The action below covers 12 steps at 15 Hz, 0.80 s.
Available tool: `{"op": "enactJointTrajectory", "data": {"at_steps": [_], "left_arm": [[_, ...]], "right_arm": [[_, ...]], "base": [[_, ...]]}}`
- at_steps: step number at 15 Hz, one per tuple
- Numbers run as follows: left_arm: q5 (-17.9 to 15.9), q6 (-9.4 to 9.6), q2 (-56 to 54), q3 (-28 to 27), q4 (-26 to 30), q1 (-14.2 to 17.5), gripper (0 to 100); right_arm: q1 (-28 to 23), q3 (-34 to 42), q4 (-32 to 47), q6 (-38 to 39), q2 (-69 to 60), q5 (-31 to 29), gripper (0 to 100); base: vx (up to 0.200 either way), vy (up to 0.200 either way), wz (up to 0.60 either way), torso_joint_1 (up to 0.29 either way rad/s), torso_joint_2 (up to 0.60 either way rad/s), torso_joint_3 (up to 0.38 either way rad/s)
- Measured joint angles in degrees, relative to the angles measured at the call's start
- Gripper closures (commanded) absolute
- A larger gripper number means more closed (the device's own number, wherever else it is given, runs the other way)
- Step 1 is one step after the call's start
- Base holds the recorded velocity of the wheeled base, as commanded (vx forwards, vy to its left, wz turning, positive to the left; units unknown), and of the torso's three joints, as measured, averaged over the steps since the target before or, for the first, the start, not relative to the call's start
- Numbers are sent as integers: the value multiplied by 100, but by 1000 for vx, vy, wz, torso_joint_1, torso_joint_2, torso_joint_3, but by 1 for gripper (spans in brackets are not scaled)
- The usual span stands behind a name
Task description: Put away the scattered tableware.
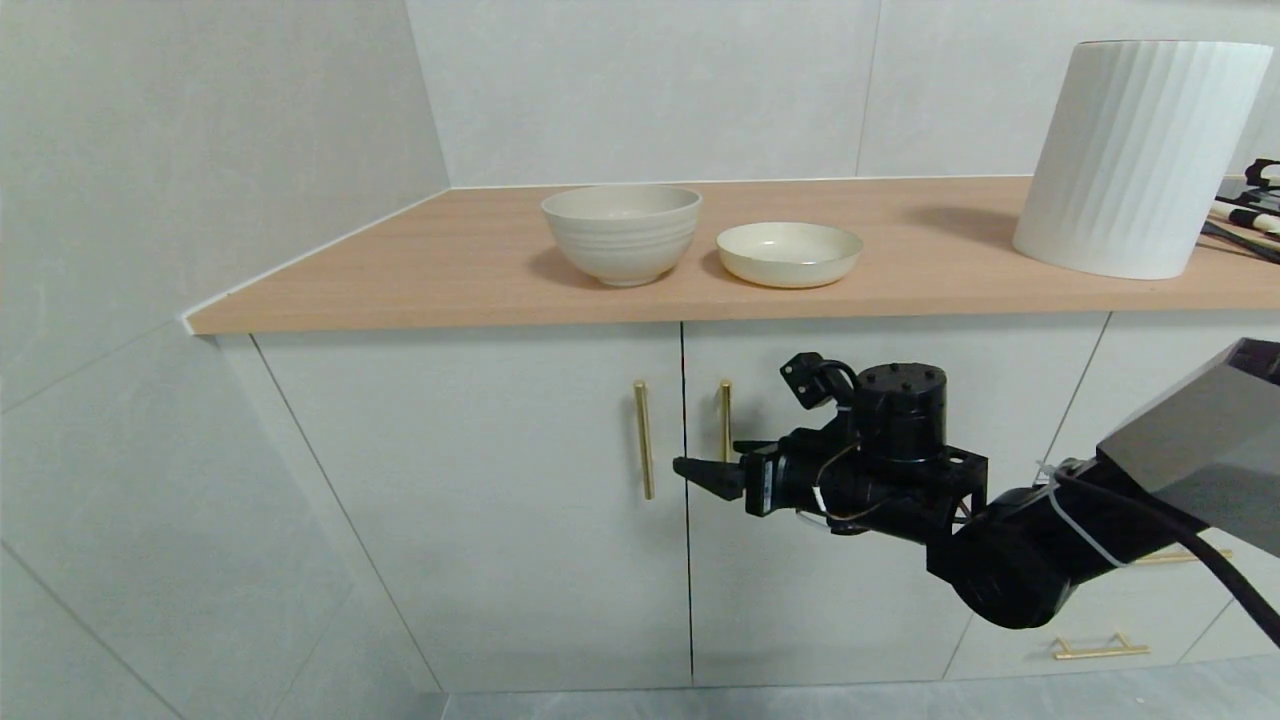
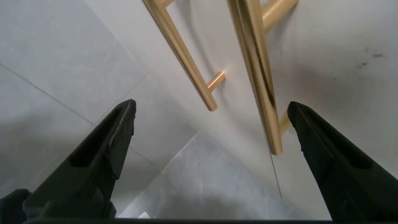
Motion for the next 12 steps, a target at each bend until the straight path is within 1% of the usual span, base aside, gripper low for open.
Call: {"op": "enactJointTrajectory", "data": {"at_steps": [4,8,12], "left_arm": [[2,0,0,0,1,0,0],[0,0,0,0,1,0,0],[2,0,0,0,1,0,0]], "right_arm": [[7,-41,-10,2,113,9,0],[11,-110,-279,13,278,22,0],[24,-190,-295,13,444,13,0]], "base": [[0,0,0,0,0,0],[0,0,0,0,0,0],[0,0,0,0,0,0]]}}
